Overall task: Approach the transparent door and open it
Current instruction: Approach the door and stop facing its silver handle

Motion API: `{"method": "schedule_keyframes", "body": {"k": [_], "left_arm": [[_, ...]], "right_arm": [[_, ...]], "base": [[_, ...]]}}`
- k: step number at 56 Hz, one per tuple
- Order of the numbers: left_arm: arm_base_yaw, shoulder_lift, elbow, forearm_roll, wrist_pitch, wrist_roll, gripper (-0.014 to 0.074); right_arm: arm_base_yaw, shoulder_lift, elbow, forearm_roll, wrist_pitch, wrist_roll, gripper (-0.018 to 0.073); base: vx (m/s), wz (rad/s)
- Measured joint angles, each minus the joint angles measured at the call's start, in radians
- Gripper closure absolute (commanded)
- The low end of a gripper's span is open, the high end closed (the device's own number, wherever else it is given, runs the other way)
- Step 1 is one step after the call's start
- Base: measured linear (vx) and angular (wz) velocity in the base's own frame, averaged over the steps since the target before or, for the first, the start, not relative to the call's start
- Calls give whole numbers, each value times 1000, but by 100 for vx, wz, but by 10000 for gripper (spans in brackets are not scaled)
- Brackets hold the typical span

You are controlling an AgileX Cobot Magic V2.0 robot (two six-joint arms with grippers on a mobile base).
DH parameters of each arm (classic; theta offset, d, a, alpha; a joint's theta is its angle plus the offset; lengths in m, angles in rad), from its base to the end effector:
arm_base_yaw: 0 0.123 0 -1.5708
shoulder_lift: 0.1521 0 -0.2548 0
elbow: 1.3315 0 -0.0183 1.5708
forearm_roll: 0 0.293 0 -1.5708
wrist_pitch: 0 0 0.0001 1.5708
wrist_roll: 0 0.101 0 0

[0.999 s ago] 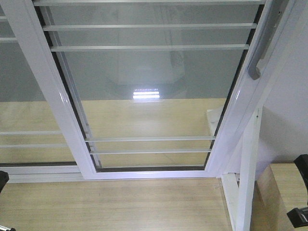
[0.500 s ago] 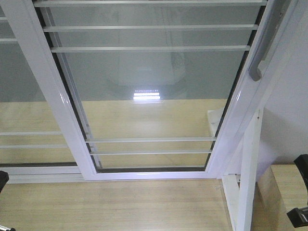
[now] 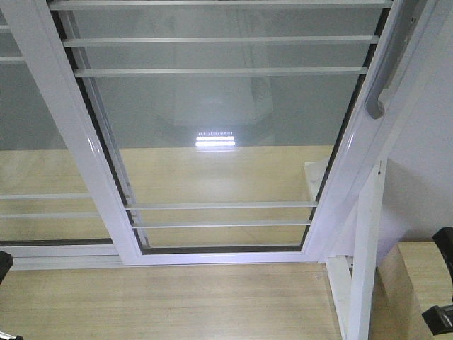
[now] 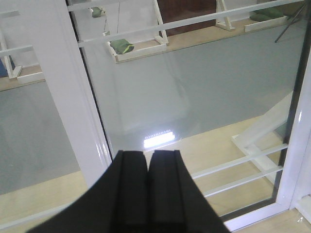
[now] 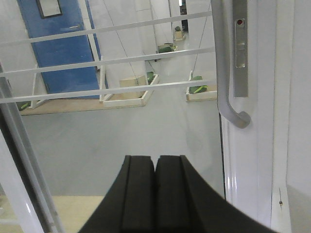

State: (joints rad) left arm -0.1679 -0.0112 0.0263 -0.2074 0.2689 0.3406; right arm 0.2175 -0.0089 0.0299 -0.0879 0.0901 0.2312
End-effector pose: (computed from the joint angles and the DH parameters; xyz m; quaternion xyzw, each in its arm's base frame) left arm 0.1348 -0.0285 0.1789 0.1356 0.7593 -0.0298 0.6358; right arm 0.1368 0.0294 0.1945 -0.0237 0.7150 0.1227 0.6879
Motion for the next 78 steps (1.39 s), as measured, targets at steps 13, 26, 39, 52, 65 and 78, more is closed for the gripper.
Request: {"method": "schedule_keyframes", "body": {"k": [13,26,39,52,65,78], "left_arm": [[0,0,0,0,0,0,594],[0,0,0,-3,-1,0,594],[0,0,0,-141,-40,0,594],[0,0,0,-185,-50,0,594],[0,0,0,-184,-138,0,594],[0,0,-49,-189,-299,0,594]], "right_arm": [[0,0,0,0,0,0,561],[0,0,0,0,-12,0,561],[0,0,0,-43,-14,-51,561],[0,0,0,-55,-16,-73,561],[0,0,0,-66,-72,-83,561],[0,9,-89,-89,-55,-130,561]], "base": [[0,0],[0,0],[0,0],[0,0],[0,0],[0,0]]}}
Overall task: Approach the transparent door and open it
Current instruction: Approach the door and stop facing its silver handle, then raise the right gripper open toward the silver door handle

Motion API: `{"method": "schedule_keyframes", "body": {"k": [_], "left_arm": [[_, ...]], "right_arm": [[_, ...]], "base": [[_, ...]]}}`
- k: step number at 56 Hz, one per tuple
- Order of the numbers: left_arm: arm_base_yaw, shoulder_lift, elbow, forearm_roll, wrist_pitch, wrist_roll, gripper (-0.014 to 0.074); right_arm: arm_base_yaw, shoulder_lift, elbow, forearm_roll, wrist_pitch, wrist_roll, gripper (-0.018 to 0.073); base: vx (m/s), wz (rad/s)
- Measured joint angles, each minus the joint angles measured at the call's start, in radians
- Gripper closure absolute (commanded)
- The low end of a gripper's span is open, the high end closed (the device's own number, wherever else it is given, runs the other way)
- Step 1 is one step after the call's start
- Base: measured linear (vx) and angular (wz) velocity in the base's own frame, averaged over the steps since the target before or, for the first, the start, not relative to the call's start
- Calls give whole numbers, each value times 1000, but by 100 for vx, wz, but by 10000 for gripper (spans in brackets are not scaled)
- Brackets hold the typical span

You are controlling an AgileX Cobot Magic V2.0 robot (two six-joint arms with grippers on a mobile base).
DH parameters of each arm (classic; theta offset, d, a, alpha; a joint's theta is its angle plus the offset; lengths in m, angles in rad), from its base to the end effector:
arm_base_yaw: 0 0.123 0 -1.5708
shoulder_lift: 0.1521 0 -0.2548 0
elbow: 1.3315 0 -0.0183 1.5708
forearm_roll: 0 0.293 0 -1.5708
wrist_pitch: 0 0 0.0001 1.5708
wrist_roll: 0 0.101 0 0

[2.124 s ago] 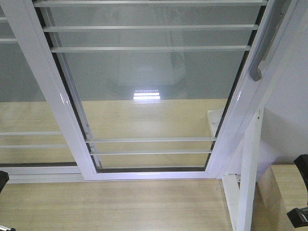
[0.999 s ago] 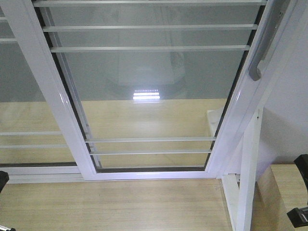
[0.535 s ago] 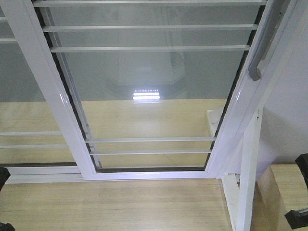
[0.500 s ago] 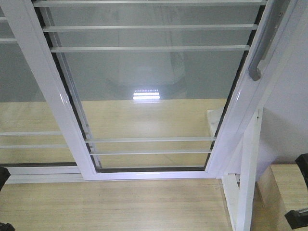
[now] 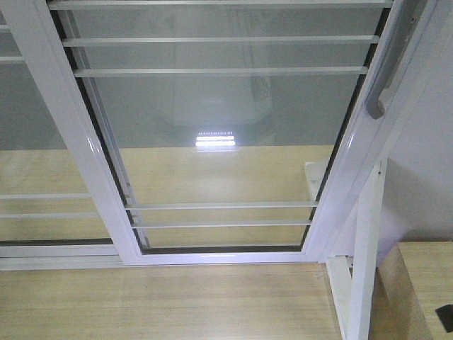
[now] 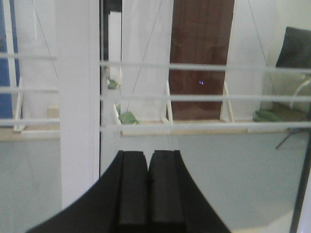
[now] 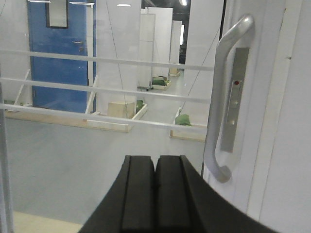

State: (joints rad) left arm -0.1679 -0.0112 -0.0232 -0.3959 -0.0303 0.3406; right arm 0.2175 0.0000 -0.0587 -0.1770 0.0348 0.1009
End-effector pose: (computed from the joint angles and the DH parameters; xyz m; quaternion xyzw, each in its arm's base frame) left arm 0.1345 -0.0216 0.2274 0.0323 0.6515 -0.0806 0.7537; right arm 0.1327 0.0287 0.2335 -0.0952 0.6597 0.0507 0.7437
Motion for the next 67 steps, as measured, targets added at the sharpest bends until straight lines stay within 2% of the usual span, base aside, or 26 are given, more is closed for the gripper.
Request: {"method": "schedule_keyframes", "body": {"k": [5,11,24,30,41,53,61,67], "left_arm": [[0,20,-61,0,-31,0,594],[0,130,-151,0,-72,0,594],[0,513,-431,-3,-129,0,594],[0,686,-546,-3,-134,0,594],[0,863,-653,-3,-135,0,594],[0,902,-660,-3,-127,0,570],[0,902,-660,-3,-128,0,500],[0,902,-660,-3,-128,0,417]], "right_arm": [[0,63,-114,-3,52,0,561],[0,205,-259,-22,80,-2,561],[0,585,-548,-37,86,-7,561],[0,720,-628,-37,65,-7,561],[0,847,-666,-37,32,-7,561],[0,870,-667,-30,0,-7,543],[0,870,-668,-30,-7,-7,466],[0,870,-668,-30,-7,-7,361]], "base": [[0,0],[0,0],[0,0],[0,0],[0,0],[0,0],[0,0],[0,0]]}}
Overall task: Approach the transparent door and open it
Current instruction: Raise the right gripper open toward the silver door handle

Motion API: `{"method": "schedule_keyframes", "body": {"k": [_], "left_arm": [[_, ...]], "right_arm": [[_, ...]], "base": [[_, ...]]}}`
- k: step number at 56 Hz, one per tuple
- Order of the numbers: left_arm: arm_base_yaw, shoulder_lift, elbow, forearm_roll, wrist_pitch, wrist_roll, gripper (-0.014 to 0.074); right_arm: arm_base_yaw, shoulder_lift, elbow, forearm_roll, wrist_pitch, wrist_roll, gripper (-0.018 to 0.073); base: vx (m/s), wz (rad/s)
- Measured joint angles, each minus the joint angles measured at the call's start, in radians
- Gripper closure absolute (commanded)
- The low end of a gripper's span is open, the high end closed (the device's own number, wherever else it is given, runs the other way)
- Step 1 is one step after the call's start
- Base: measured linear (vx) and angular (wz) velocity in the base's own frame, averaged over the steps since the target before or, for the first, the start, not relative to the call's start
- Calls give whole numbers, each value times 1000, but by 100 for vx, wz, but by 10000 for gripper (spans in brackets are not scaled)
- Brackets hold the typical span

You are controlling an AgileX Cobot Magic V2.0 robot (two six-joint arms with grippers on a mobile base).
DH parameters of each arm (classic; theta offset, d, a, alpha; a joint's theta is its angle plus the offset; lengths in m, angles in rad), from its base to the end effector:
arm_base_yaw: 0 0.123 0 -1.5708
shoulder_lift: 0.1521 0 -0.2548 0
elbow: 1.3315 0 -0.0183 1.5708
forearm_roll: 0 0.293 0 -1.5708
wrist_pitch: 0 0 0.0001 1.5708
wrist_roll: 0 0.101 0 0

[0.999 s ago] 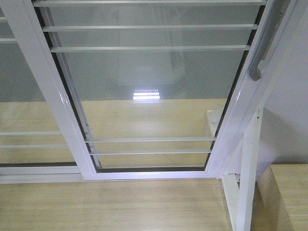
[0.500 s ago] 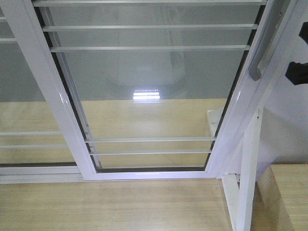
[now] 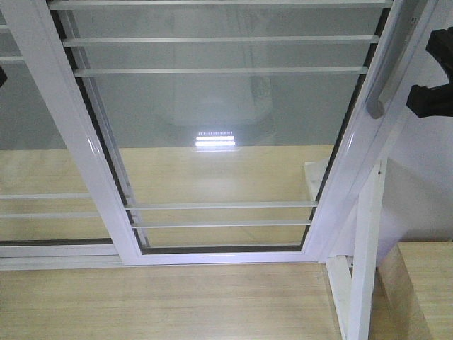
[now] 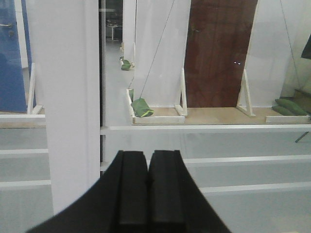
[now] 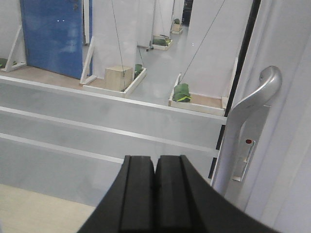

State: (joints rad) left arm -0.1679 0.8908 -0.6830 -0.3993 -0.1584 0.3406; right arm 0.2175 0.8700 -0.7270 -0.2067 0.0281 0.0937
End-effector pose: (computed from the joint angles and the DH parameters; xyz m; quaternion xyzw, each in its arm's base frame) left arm 0.2628 -0.0383 0.3285 0.0177 0.6978 -0.0580 0.7137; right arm 0.2553 0.0558 0.3338 -0.1191 0.7262 0.0333 0.6762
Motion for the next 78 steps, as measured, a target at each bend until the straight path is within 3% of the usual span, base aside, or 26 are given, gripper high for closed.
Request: {"method": "schedule_keyframes", "body": {"k": [12,20,40,58,78], "left_arm": [[0,0,0,0,0,0,217],[0,0,0,0,-15,0,125],[0,0,0,-4,-60,0,108],[0,0,0,-4,-4,0,108],[0,0,0,-4,11,0,108]], "right_arm": [[0,0,0,0,-4,0,71],[0,0,0,21,-4,0,-46],[-10,23,0,73,29,19,-25],[-210,119,0,120,53,29,-25],[-226,343,-37,127,-108,31,-25]], "base": [[0,0],[0,0],[0,0],[0,0],[0,0]]}}
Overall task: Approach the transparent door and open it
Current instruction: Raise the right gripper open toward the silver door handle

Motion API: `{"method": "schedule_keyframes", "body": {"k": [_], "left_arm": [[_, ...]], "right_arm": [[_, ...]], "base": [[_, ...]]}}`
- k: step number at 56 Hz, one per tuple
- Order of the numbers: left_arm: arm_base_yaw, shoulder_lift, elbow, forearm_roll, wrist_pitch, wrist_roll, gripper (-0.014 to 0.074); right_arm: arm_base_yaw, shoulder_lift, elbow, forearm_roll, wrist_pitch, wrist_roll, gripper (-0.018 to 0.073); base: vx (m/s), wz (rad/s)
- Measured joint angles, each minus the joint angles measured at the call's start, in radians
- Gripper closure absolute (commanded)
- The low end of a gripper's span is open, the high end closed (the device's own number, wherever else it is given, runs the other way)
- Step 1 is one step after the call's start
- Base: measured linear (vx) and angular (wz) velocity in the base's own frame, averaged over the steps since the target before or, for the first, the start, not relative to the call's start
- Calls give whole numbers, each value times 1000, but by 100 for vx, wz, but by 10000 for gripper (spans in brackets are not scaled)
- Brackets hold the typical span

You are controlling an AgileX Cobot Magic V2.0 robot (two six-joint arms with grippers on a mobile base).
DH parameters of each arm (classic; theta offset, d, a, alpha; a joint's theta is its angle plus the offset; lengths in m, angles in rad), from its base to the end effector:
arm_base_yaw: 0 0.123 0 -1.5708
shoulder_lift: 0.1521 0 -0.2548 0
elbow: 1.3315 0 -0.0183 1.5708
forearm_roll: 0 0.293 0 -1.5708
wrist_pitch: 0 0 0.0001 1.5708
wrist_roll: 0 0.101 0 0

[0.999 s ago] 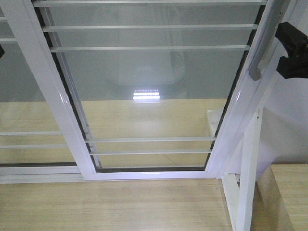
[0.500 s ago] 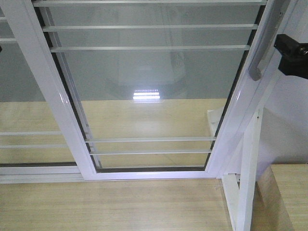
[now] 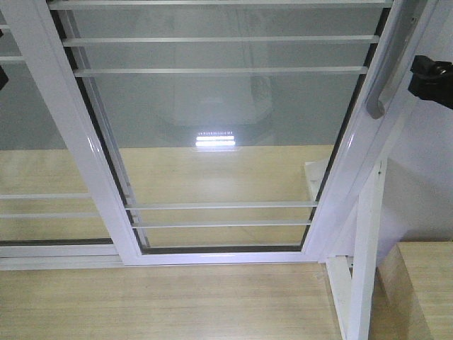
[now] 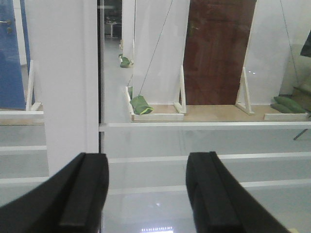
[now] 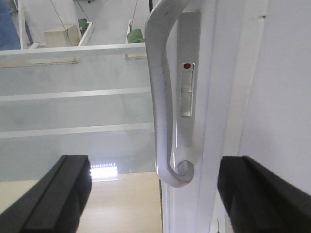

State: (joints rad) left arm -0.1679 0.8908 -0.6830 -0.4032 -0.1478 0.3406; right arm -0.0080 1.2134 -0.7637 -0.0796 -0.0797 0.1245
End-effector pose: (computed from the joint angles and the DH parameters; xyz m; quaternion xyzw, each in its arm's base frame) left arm 0.2628 -0.0387 0.3275 0.0177 0.7014 -0.0604 0.7100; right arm 0.3255 -0.0020 0.2574 0.0194 0.7995 0.0137 0.6001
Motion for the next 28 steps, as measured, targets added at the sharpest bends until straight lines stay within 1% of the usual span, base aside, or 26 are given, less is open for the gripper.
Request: {"method": "schedule_keyframes", "body": {"k": [15,28], "left_arm": [[0,0,0,0,0,0,108],[0,0,0,0,21,0,108]], "right_arm": [[0,236,-175,0,-55,0,-25],[0,410,-337,0,-64,0,-25]], "base": [[0,0],[0,0]]}}
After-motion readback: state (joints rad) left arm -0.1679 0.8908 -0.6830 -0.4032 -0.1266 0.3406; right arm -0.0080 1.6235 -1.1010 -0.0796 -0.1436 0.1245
